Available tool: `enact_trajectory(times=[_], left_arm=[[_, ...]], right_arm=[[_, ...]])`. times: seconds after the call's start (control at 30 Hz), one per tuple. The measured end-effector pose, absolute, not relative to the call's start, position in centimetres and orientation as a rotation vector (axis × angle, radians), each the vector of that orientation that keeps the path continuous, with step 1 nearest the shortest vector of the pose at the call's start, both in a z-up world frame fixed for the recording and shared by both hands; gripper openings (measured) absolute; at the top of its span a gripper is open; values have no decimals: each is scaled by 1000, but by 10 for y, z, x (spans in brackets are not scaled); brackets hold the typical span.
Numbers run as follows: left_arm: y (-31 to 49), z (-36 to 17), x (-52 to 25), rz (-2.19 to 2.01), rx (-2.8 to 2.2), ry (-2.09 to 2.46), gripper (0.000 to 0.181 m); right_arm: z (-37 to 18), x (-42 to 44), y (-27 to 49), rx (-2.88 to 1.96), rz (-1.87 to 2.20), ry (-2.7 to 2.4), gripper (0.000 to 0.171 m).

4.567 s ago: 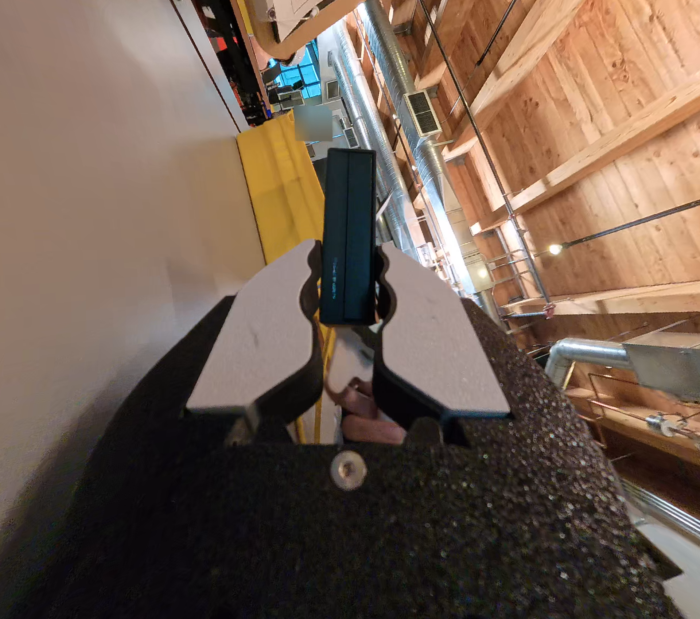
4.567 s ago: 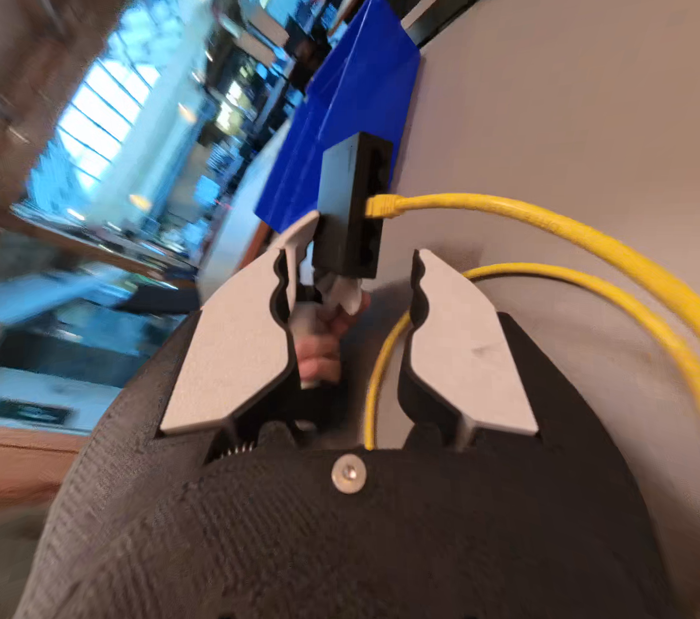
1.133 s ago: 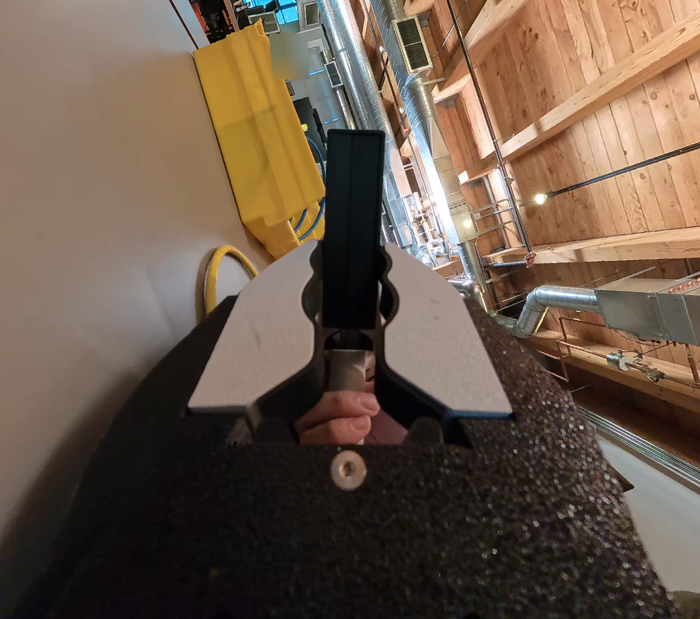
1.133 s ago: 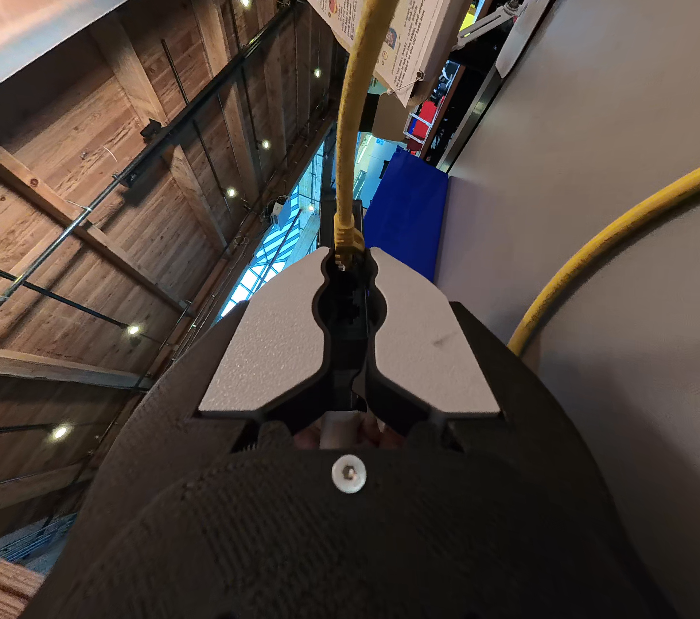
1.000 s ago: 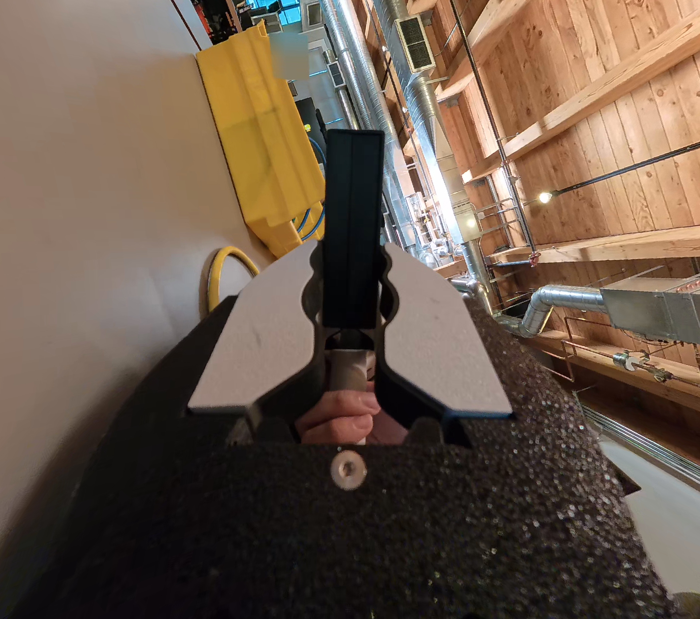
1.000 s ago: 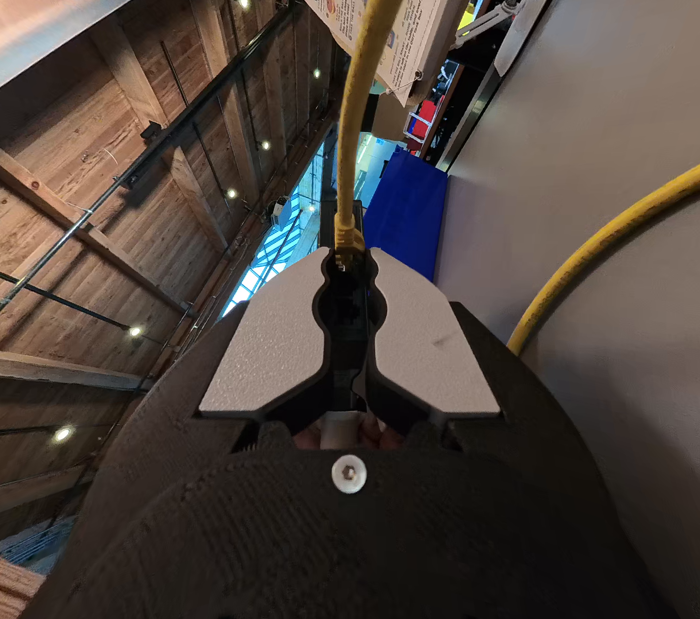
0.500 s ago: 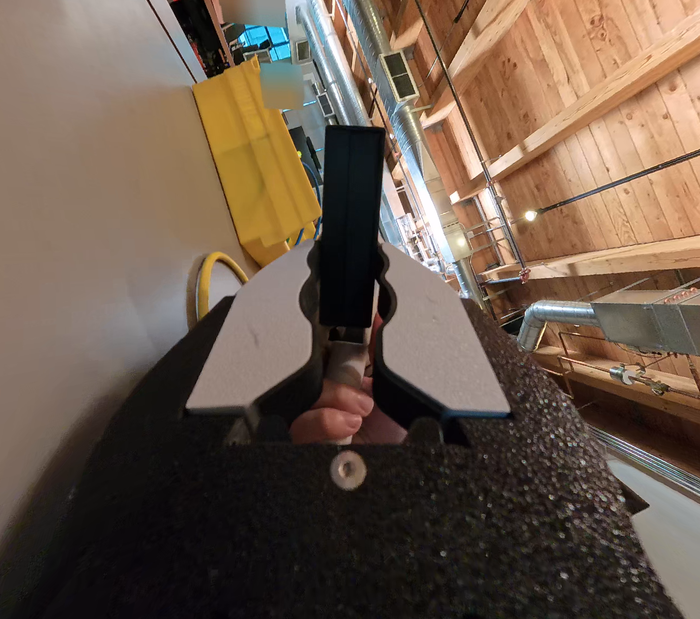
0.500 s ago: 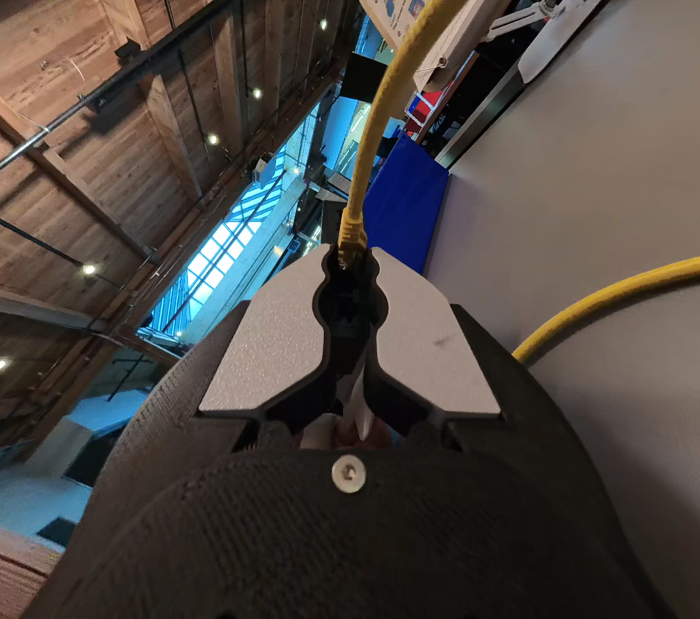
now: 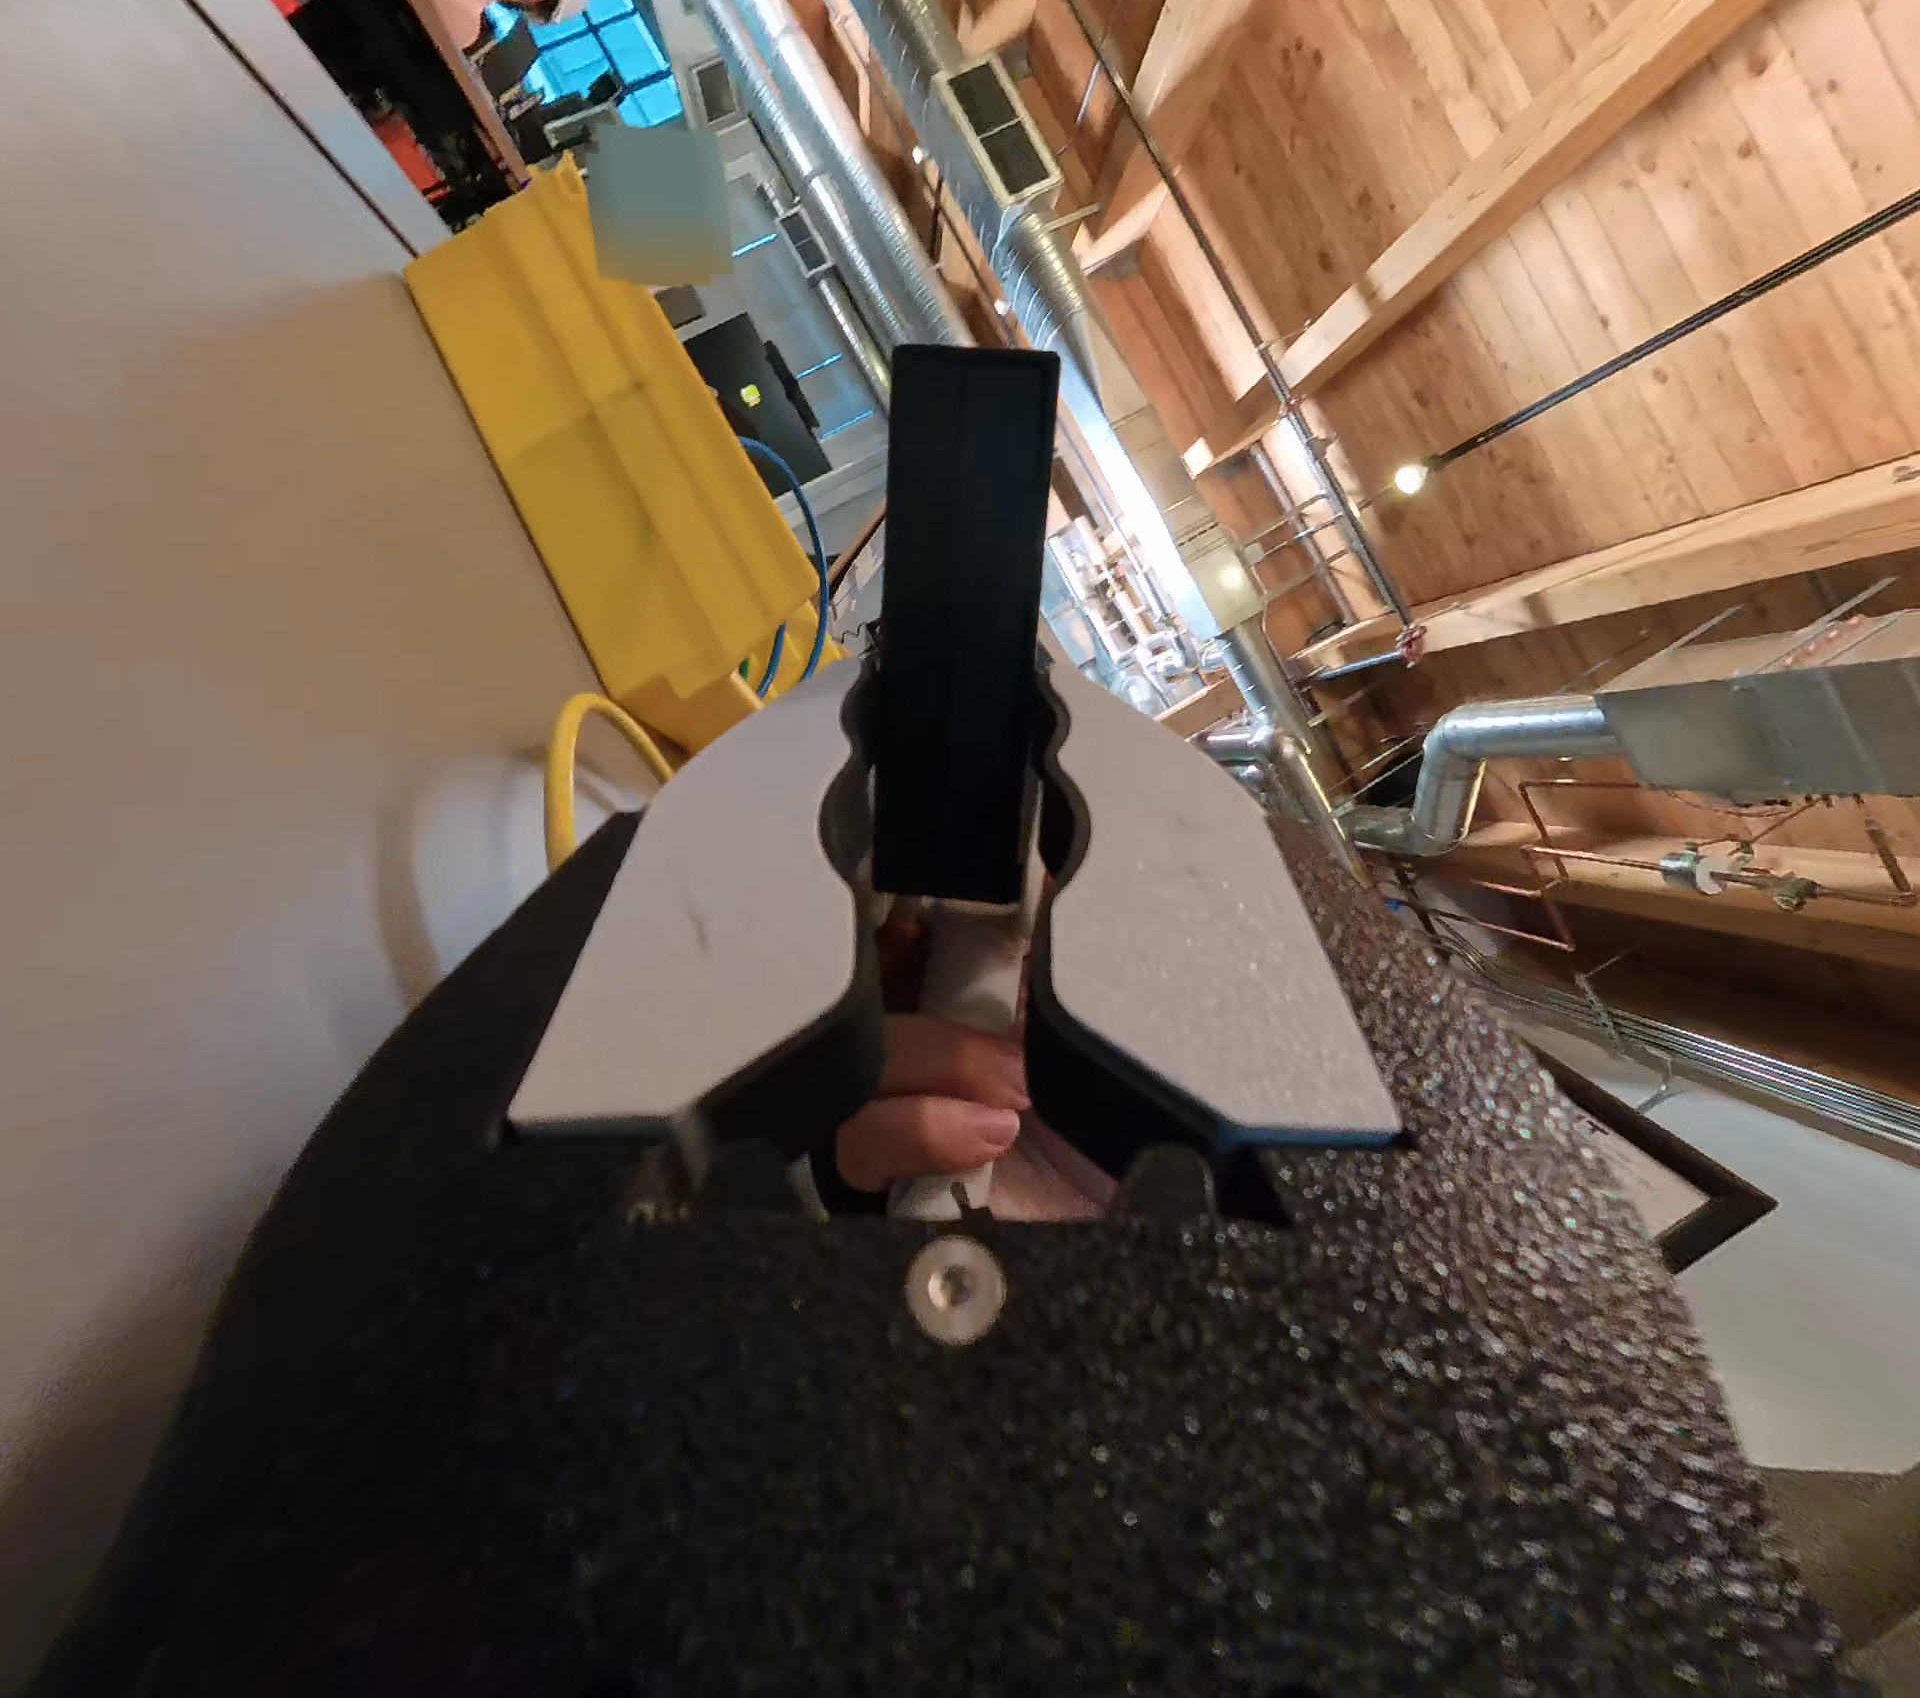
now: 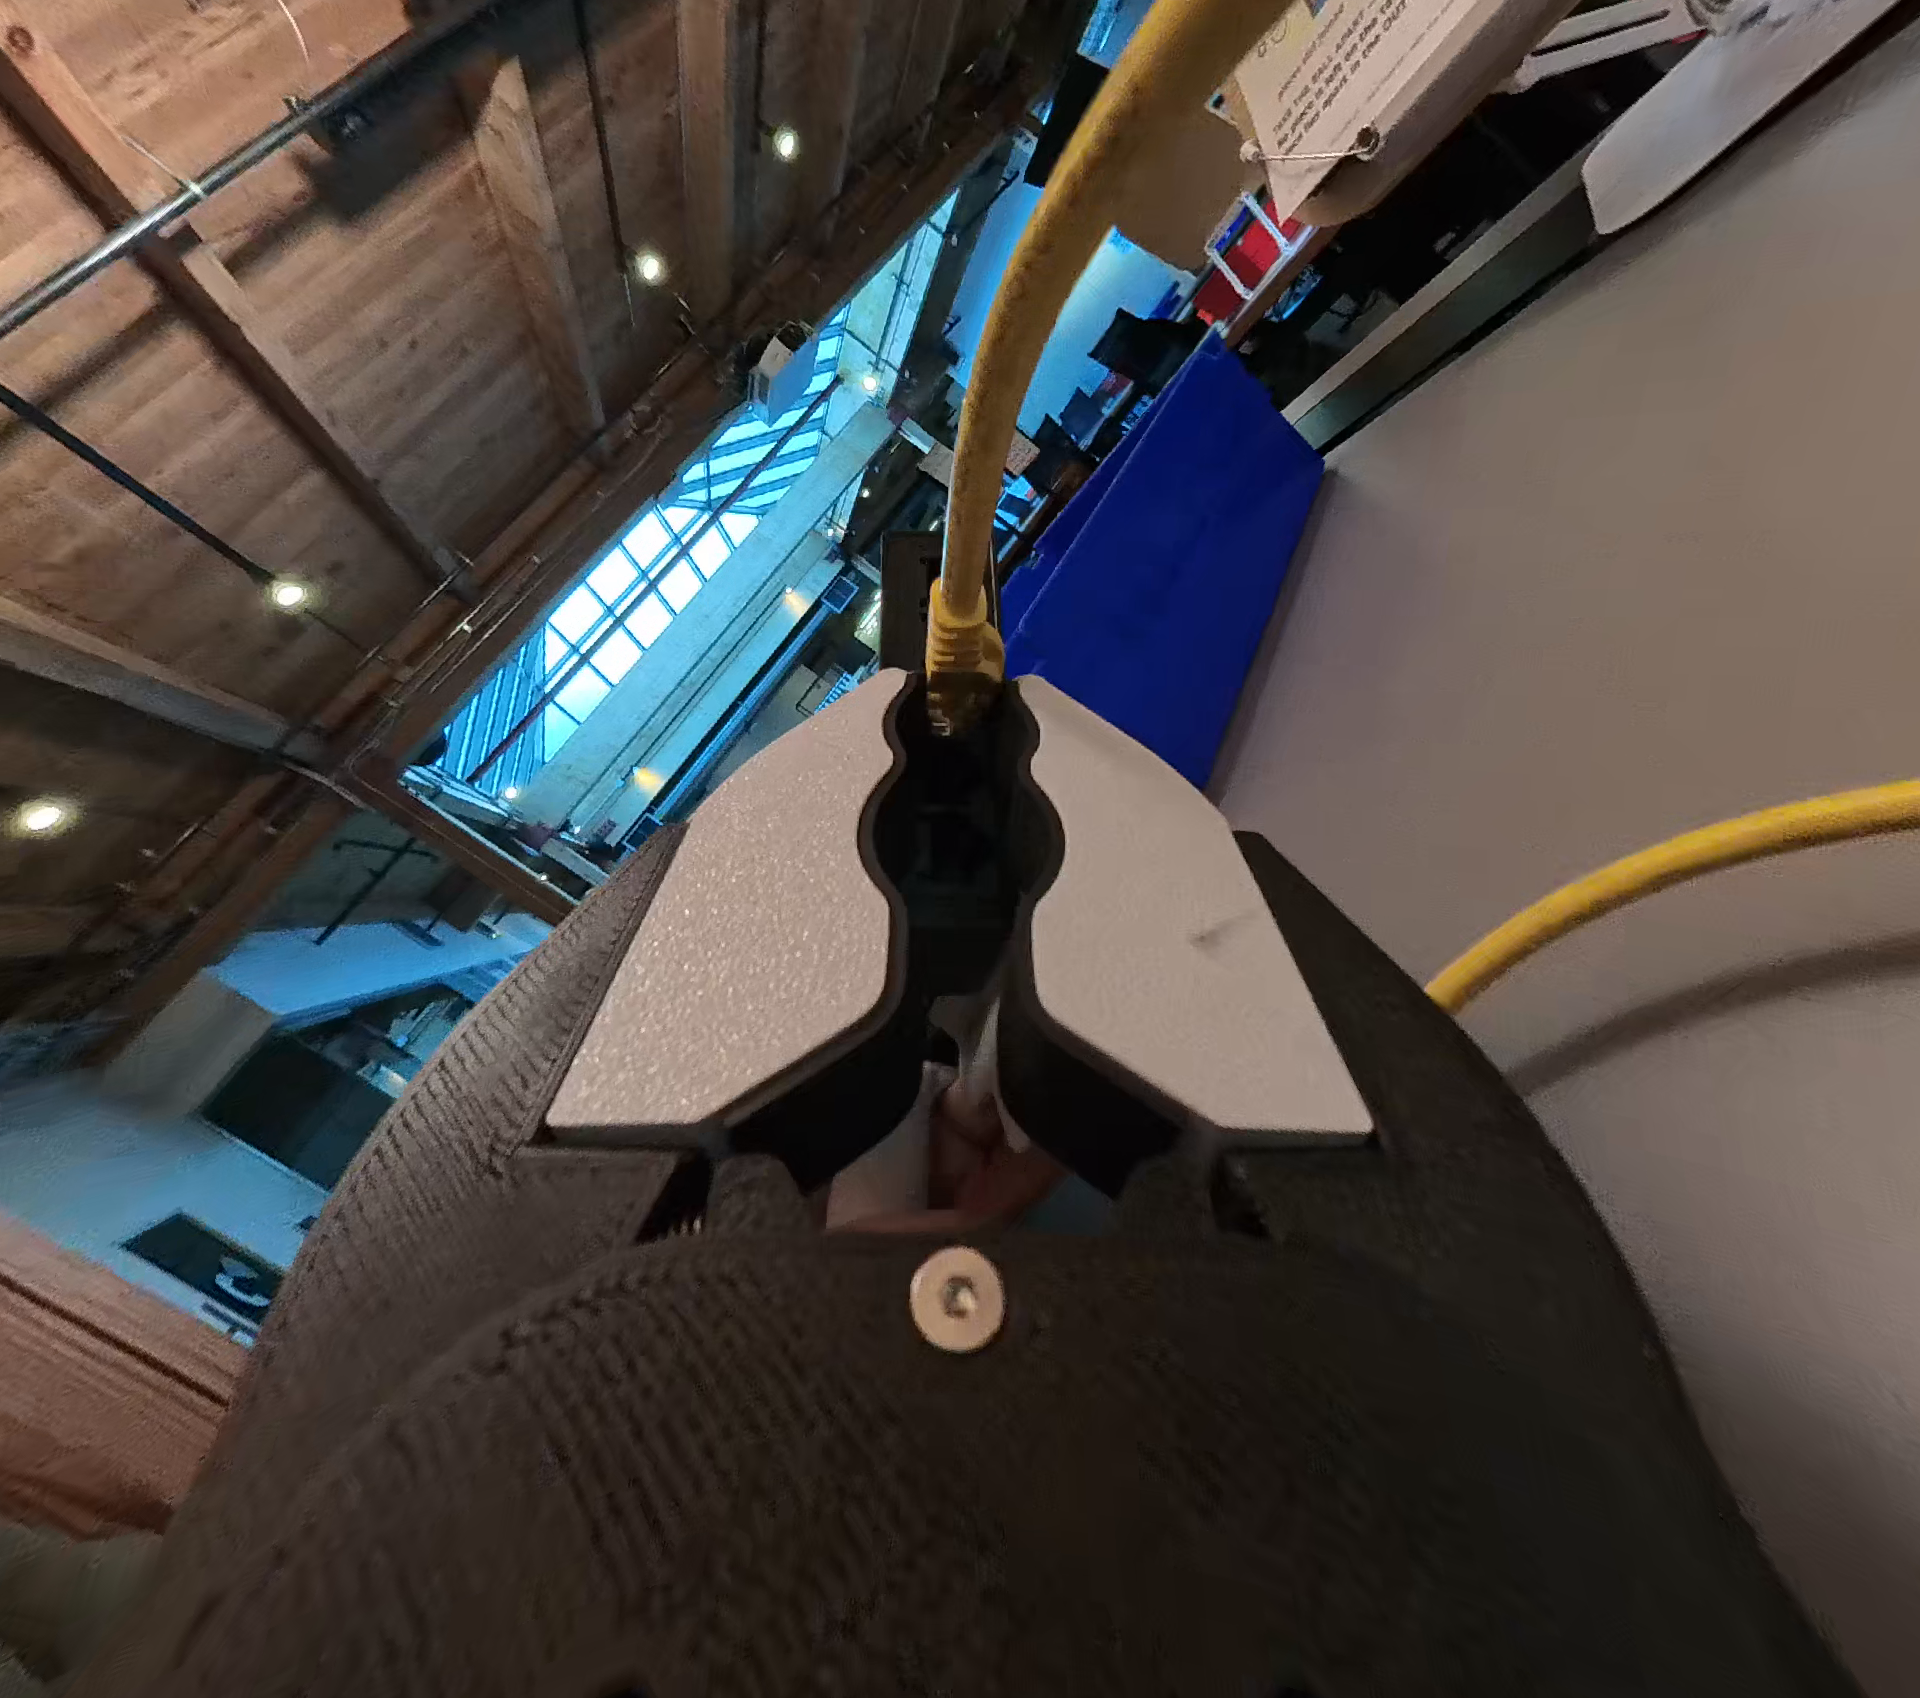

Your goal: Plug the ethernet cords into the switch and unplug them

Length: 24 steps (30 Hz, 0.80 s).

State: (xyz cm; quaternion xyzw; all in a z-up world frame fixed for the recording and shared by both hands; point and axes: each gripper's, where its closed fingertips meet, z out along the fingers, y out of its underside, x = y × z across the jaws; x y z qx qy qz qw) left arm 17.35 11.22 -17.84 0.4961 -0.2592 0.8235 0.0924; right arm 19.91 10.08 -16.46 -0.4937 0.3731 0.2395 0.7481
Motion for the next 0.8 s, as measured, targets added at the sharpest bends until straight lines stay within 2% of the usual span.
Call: enact_trajectory(times=[0.17,0.37,0.8], left_arm=[[97,-178,171,2403,1440,-853,27],[98,-181,172,2415,1462,-746,27],[103,-178,171,2445,1455,-747,26]], right_arm=[[-160,202,95,-1103,484,794,14],[-164,202,97,-1144,502,782,14],[-163,198,92,-1002,635,816,13]])
